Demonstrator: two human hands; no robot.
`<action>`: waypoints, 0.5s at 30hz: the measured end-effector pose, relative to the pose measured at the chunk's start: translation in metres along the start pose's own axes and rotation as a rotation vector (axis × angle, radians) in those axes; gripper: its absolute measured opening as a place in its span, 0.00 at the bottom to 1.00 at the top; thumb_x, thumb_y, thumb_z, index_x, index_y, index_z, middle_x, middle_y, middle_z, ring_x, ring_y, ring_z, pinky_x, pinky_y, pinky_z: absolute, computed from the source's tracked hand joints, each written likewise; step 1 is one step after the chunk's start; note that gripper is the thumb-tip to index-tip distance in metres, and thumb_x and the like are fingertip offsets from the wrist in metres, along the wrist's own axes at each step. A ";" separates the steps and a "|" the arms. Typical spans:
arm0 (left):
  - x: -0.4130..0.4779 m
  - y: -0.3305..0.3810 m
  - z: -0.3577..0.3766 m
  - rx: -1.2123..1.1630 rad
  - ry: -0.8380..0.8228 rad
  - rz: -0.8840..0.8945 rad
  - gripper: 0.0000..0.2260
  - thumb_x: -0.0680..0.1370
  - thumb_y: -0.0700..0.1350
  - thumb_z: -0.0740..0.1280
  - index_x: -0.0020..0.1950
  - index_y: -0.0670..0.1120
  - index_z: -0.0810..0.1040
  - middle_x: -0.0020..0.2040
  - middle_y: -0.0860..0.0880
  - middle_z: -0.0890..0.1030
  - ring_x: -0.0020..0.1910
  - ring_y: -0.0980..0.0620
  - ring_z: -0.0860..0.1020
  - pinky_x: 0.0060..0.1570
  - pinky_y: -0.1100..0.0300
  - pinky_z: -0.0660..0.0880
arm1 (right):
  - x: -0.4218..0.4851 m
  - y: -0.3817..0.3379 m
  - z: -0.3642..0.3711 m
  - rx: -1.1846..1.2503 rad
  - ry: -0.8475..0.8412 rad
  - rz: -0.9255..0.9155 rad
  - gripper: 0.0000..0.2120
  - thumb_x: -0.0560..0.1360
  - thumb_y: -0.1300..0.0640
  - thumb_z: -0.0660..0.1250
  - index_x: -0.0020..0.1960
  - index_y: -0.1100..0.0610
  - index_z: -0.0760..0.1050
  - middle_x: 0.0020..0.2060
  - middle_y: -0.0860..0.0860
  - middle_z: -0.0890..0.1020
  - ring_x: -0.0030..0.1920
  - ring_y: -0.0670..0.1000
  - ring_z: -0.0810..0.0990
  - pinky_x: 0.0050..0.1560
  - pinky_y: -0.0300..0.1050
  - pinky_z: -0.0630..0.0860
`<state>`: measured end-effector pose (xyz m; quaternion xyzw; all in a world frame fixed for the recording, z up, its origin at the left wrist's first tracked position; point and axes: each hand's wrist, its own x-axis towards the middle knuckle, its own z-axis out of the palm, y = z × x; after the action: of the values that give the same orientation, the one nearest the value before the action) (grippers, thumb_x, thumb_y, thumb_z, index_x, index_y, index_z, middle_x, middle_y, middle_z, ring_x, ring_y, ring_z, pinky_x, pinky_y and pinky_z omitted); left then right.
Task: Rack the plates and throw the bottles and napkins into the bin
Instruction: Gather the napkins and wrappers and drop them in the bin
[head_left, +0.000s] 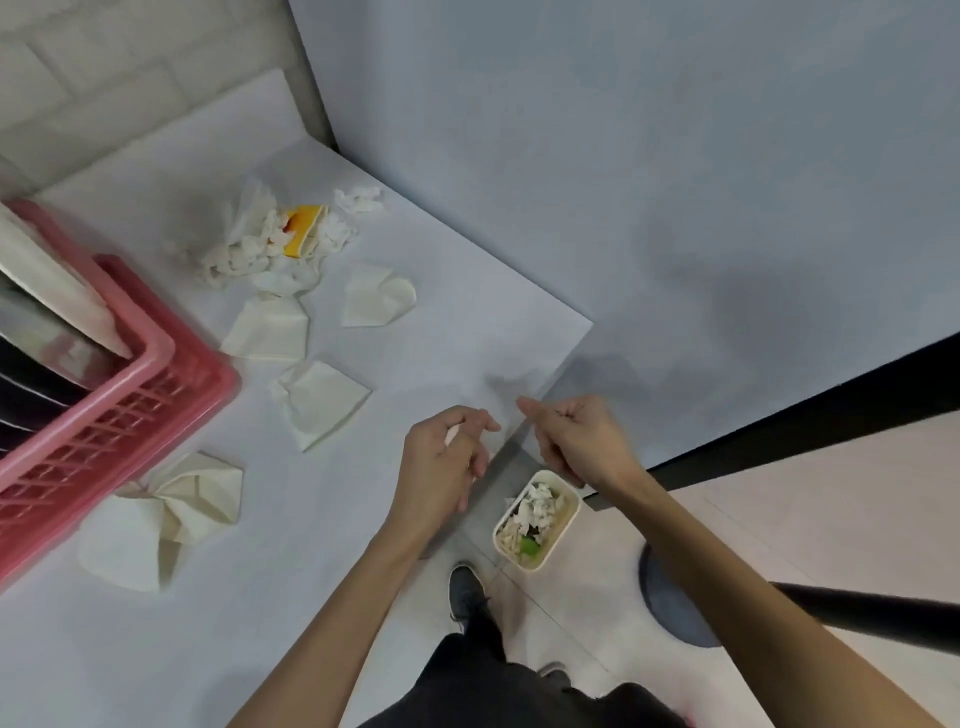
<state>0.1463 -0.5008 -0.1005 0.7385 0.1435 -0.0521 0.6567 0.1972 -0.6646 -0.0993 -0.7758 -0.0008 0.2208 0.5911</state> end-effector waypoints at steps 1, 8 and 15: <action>-0.004 -0.002 0.010 0.027 -0.021 0.012 0.14 0.84 0.47 0.60 0.44 0.44 0.81 0.25 0.47 0.72 0.18 0.52 0.63 0.20 0.64 0.62 | -0.009 0.006 -0.009 0.005 0.011 0.000 0.28 0.80 0.48 0.64 0.24 0.59 0.68 0.18 0.53 0.68 0.18 0.49 0.63 0.29 0.42 0.67; -0.040 -0.035 0.075 0.122 -0.087 -0.010 0.25 0.83 0.53 0.60 0.27 0.44 0.70 0.22 0.49 0.67 0.20 0.56 0.64 0.25 0.66 0.66 | -0.064 0.076 -0.052 -0.013 0.079 0.099 0.27 0.80 0.47 0.63 0.26 0.57 0.65 0.20 0.50 0.65 0.21 0.48 0.62 0.26 0.37 0.64; -0.051 -0.101 0.114 0.171 -0.075 -0.174 0.26 0.83 0.54 0.59 0.26 0.48 0.62 0.22 0.55 0.64 0.23 0.59 0.63 0.29 0.63 0.63 | -0.090 0.147 -0.049 -0.087 0.050 0.217 0.28 0.84 0.52 0.57 0.25 0.56 0.67 0.16 0.43 0.69 0.18 0.41 0.67 0.26 0.31 0.62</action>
<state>0.0823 -0.6105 -0.1986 0.7740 0.1774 -0.1484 0.5894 0.0947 -0.7775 -0.1932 -0.8017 0.0882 0.2635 0.5292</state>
